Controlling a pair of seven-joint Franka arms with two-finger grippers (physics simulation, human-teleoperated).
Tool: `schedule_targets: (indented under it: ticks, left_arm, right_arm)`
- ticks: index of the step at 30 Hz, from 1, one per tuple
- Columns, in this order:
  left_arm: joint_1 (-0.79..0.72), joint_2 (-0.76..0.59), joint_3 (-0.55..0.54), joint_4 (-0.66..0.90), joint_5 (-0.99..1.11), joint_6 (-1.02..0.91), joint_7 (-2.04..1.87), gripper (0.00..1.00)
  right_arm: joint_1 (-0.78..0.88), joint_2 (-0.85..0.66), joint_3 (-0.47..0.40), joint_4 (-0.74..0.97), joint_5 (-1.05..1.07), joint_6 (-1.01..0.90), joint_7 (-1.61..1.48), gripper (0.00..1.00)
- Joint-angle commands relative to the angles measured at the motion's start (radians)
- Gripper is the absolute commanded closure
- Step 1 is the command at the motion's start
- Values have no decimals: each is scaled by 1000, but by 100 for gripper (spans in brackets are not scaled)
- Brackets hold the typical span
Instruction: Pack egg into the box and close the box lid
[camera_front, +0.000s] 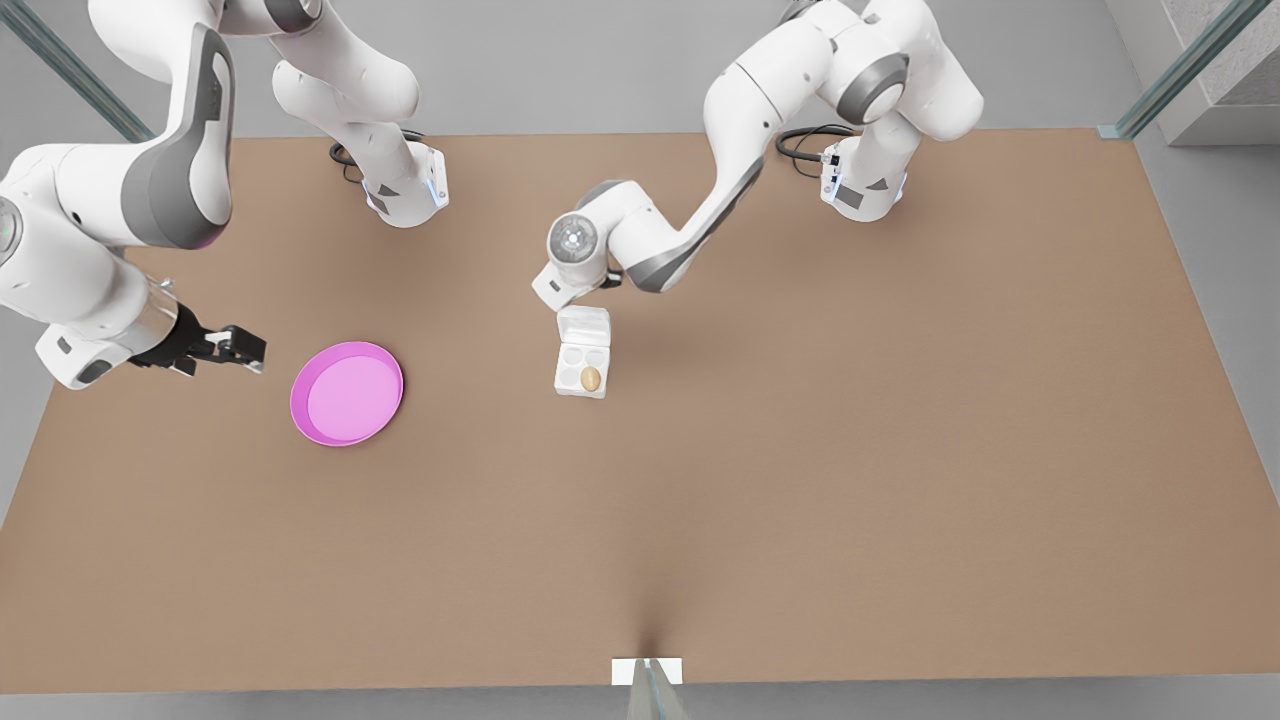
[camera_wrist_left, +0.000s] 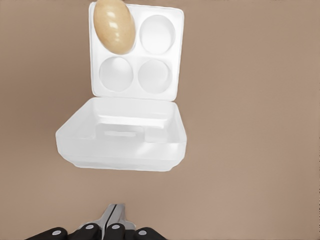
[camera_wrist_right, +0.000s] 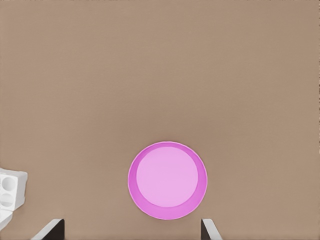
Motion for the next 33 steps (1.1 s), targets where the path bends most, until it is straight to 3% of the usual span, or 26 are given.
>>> schedule_targets:
  ticks: [1, 21, 24, 25, 27, 28, 29, 30, 31, 32, 33]
  left_arm:
    - [0, 5, 0, 0, -4, 16, -1, 79]
    - [34, 73, 5, 51, -1, 260, 104, 79]
    - [72, 59, 2, 68, 1, 217, 121, 79]
    - [94, 38, 3, 71, -1, 119, 143, 79]
    - [254, -99, -2, 77, -7, -272, 204, 78]
    - [375, -157, 8, 149, -1, -476, 236, 67]
    - [564, -206, 11, 241, 18, -641, 353, 40]
    - [627, -249, 9, 241, 165, -644, 417, 8]
    - [630, -266, 11, 239, 277, -657, 530, 0]
    - [637, -315, 92, 227, 298, -675, 561, 0]
    - [701, -418, 74, 82, 294, -606, 586, 0]
  right_arm:
    - [0, 0, 0, 1, 0, 1, 0, 0]
    - [-3, 6, -3, 0, 0, 16, 0, 0]
    - [-3, 8, -3, 0, 0, 18, 0, 0]
    - [-4, 9, -3, 0, 0, 18, 0, 0]
    - [-4, 9, -3, 0, 0, 18, 0, 0]
    - [-4, 9, -3, 0, 0, 18, 0, 0]
    - [-4, 9, -3, 0, 0, 18, 0, 0]
    - [-4, 9, -3, -2, 0, 18, 0, 0]
    - [-4, 11, -3, -2, 0, 19, 0, 0]
    - [-10, 11, -3, -2, 0, 21, 0, 0]
    - [-12, 11, -3, -2, 0, 21, 0, 0]
